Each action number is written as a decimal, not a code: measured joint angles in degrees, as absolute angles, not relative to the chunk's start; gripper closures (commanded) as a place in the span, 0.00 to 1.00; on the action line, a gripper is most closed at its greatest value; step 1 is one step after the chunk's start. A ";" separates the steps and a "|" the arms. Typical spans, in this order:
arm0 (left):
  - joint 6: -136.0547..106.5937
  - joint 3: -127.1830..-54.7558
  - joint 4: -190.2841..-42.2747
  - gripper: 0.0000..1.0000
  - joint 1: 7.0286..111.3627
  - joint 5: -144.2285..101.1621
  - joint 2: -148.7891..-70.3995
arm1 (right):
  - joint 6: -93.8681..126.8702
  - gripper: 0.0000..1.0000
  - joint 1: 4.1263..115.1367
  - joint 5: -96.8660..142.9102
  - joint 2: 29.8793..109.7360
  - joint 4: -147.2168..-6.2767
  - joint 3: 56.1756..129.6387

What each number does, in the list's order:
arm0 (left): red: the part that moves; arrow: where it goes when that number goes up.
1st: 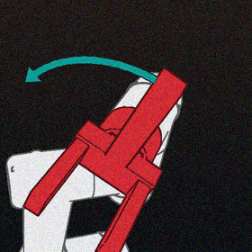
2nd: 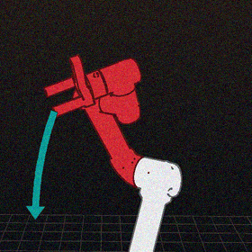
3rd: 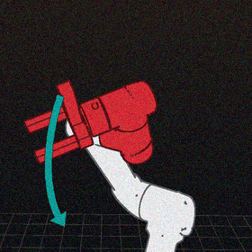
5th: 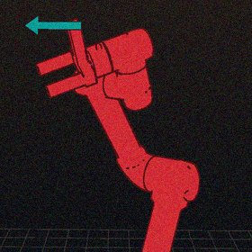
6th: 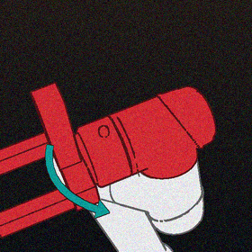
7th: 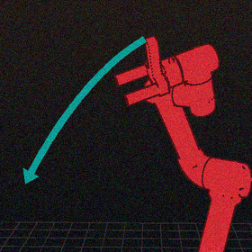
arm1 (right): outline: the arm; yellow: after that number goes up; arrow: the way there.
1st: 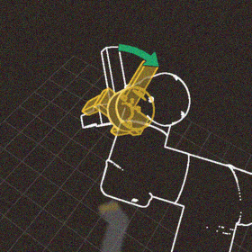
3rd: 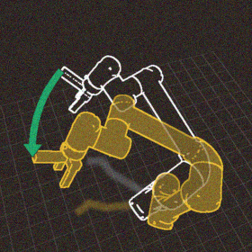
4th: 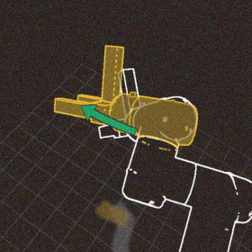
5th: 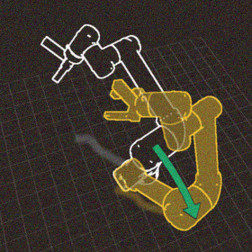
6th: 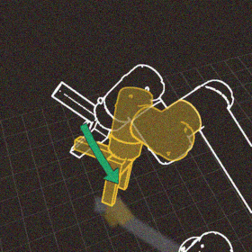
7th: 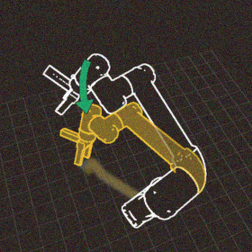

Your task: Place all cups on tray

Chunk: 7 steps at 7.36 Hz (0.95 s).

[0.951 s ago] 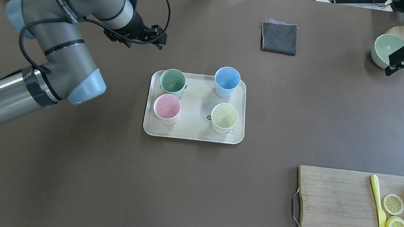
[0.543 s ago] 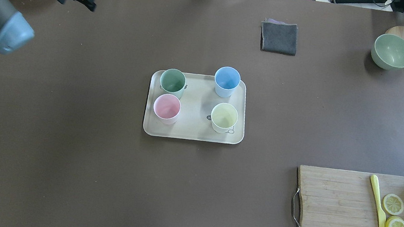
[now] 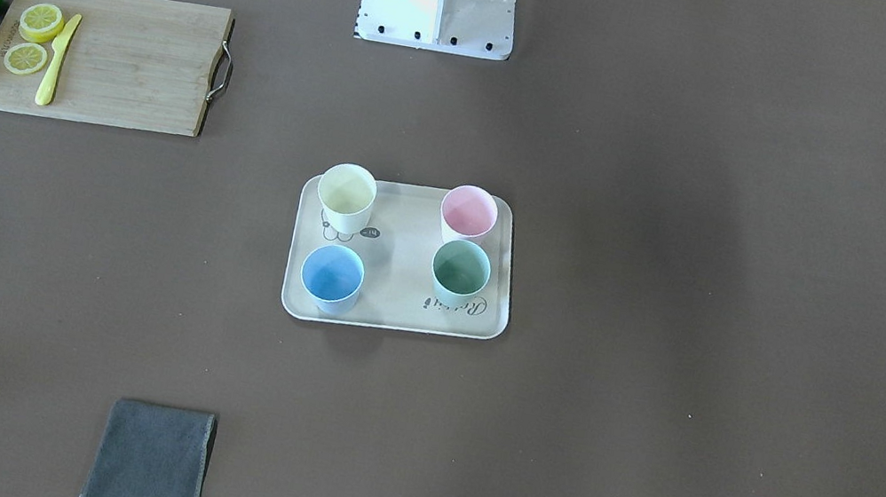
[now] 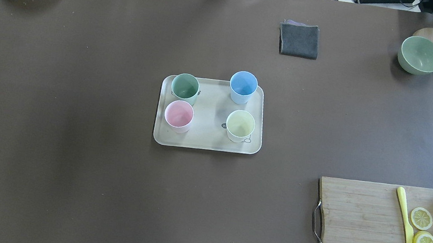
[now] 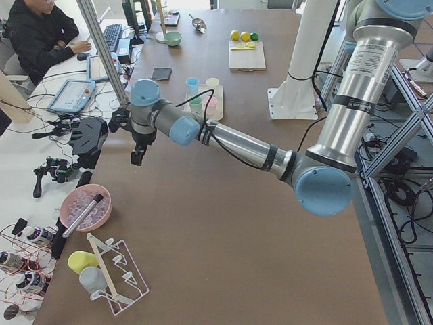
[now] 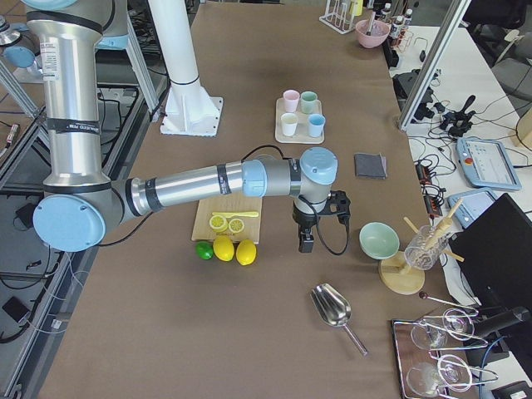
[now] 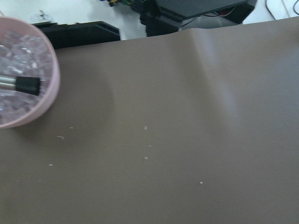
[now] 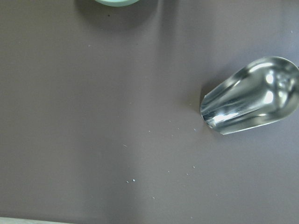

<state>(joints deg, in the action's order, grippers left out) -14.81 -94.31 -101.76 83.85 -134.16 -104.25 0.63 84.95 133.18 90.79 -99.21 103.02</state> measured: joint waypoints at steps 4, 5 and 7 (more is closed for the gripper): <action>-11.74 -93.53 -102.20 0.02 88.44 -134.41 -91.61 | -4.75 0.00 92.61 132.79 97.43 -99.16 102.85; -11.72 -93.56 -102.01 0.02 89.93 -134.56 -90.67 | -5.23 0.00 93.53 132.78 98.00 -99.20 102.80; -11.77 -93.54 -101.65 0.02 92.10 -134.55 -90.14 | -5.33 0.00 94.14 132.80 98.07 -99.17 102.79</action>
<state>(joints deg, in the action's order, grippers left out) -11.77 -93.54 -101.65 92.10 -134.55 -90.14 -5.33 94.14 132.80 98.07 -99.17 102.79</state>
